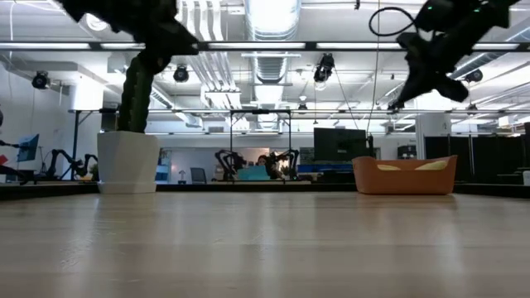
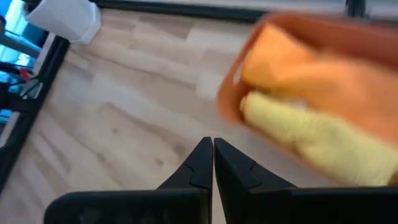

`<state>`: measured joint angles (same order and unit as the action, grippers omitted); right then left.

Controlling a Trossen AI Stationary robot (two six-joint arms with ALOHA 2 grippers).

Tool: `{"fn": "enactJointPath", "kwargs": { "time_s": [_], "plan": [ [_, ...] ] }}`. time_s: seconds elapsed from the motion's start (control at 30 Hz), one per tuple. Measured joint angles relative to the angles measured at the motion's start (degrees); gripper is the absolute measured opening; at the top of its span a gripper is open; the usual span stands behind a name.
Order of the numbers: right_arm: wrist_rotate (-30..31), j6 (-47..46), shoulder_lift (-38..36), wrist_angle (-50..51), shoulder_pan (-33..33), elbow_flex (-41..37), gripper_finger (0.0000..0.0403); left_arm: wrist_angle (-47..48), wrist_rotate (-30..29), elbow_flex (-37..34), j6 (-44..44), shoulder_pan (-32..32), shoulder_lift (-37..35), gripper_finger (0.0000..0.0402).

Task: Roll microfiber towels into tight, uniform cylinder then place into a basket
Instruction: Return to Home Position

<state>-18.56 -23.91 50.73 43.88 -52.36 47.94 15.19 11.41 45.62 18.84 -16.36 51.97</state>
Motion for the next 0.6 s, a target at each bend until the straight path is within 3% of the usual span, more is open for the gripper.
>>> {"fn": "enactJointPath", "kwargs": {
  "time_s": [0.23,0.6],
  "plan": [
    [0.9,-11.3,-13.6,-0.7,6.4,-12.0,0.0008,-0.6,0.0,-9.0,6.0,-2.1,-11.0,0.0081],
    [2.1,-26.1,-30.0,-13.2,15.1,-27.1,0.0009,-1.2,-1.8,-18.6,14.7,-5.6,-24.6,0.0081]
  ]
}}
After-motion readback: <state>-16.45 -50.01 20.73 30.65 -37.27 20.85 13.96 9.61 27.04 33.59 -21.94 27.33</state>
